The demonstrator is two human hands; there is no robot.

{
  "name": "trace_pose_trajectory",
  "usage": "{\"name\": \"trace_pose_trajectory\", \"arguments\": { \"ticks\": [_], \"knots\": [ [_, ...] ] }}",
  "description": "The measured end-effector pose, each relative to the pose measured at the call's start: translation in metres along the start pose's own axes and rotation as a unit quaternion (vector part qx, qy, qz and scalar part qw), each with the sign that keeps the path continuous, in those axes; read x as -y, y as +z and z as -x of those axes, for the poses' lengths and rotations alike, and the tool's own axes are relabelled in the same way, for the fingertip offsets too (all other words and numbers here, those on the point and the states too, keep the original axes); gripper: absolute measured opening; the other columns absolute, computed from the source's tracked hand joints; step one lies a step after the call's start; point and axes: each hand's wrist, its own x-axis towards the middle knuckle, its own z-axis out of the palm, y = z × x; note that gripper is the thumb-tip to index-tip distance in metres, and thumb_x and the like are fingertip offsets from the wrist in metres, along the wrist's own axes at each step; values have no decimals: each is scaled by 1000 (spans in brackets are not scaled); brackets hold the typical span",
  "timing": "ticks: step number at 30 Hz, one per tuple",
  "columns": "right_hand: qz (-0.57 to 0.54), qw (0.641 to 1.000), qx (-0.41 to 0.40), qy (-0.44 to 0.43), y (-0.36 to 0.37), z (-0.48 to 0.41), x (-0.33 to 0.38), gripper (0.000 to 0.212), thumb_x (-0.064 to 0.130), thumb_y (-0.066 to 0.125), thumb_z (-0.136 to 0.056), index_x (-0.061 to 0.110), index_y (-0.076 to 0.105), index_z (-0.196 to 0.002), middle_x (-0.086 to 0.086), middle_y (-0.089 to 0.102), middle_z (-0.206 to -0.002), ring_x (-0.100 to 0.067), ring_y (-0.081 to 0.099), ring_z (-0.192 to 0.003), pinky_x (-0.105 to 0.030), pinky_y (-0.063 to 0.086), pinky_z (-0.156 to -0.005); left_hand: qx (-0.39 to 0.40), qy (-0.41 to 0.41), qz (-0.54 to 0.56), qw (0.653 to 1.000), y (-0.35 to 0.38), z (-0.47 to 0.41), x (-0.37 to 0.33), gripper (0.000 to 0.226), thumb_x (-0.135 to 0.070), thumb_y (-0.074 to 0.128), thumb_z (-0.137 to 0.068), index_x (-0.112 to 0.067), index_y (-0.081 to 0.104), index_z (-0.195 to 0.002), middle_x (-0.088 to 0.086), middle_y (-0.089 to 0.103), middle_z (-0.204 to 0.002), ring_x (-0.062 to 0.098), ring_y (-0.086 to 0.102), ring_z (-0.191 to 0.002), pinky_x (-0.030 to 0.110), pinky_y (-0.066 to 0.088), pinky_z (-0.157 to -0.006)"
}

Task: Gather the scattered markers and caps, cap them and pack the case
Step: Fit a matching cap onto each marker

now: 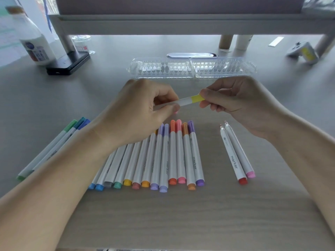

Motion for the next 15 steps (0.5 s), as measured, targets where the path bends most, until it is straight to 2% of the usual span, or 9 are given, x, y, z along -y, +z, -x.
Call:
{"name": "trace_pose_trajectory", "arguments": {
  "ticks": [8,12,15],
  "knots": [
    [-4,1000,2,-20,1,0,-3,9,23,74,-91,19,78,-85,-3,79,-82,-6,58,-66,-20,50,-69,-1,-1,5,1000,-1,-1,-1,7,-28,74,-95,-27,81,-97,-16,71,-76,1,65,-78,5,40,-66],
    [-25,999,-17,-32,2,-3,-1,11,21,72,-94,20,77,-85,-1,77,-78,-7,55,-65,-18,46,-65,-12,-7,23,1000,-2,-2,-6,7,-30,76,-93,-28,81,-87,-15,71,-69,2,66,-69,8,42,-61],
    [-24,999,-13,-39,2,-3,1,12,22,69,-96,19,78,-88,1,75,-77,-8,56,-67,-21,47,-67,5,-24,33,999,-2,-4,-18,15,-35,77,-90,-26,79,-77,-14,71,-64,2,65,-61,9,42,-56]
  ]
}}
